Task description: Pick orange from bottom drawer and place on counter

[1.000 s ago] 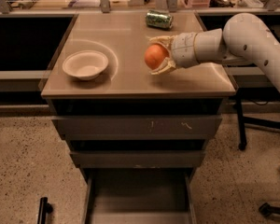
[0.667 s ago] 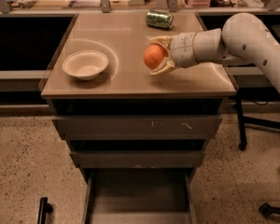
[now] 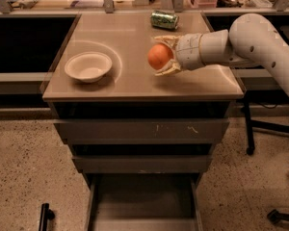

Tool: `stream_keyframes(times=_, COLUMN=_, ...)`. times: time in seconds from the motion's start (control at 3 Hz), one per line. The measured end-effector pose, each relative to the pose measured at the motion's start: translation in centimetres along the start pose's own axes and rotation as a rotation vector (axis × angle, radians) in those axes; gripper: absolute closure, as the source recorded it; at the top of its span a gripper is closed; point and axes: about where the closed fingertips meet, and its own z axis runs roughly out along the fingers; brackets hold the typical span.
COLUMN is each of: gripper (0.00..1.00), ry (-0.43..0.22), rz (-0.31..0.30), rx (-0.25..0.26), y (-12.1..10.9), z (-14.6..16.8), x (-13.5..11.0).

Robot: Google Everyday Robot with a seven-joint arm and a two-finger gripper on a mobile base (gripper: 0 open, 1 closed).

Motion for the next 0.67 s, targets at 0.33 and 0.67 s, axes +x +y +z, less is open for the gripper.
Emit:
stream_keyframes(times=0.33, gripper=0.00, ry=0.000, rz=0.000, rx=0.000, y=0.00, z=0.01, x=0.00)
stream_keyframes(times=0.67, gripper=0.00, ry=0.000, rz=0.000, rx=0.000, y=0.00, z=0.01, x=0.00)
